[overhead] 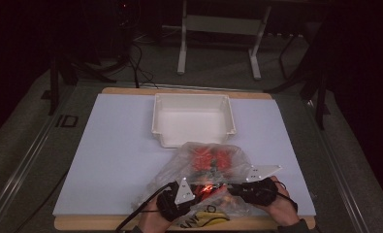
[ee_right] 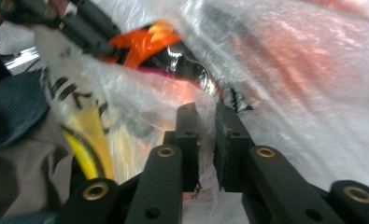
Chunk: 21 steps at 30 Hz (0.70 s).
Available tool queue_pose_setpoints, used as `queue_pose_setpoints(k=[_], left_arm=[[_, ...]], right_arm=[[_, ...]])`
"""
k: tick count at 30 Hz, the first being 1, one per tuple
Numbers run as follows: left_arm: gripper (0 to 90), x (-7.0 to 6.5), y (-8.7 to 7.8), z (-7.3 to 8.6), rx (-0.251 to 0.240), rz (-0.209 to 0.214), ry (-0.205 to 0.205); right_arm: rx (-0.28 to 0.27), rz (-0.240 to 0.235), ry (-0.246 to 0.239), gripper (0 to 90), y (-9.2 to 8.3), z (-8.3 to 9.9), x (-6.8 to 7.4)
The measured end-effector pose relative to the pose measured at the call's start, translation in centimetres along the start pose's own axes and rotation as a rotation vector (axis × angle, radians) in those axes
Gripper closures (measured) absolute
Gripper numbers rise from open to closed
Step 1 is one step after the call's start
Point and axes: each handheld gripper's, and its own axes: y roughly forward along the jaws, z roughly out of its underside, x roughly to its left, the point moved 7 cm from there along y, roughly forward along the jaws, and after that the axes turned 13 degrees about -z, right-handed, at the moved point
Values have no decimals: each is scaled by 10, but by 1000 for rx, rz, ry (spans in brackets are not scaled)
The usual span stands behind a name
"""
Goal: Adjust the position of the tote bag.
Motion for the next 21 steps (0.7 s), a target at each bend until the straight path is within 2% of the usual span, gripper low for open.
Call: queue_pose_setpoints(k=[10,13,19,21], left_arm=[[856,6,-4,3,3,-17,-3],[860,13,-7,6,3,-28,-20],[853,22,-12,14,11,-35,-41],[813,22,-13,16,10,-23,-39]], right_arm=[[47,-11,36,868,-11,34,1],[96,19,51,876,-13,46,-2],[124,36,82,876,-16,62,-6],[119,36,92,864,-17,63,-7]])
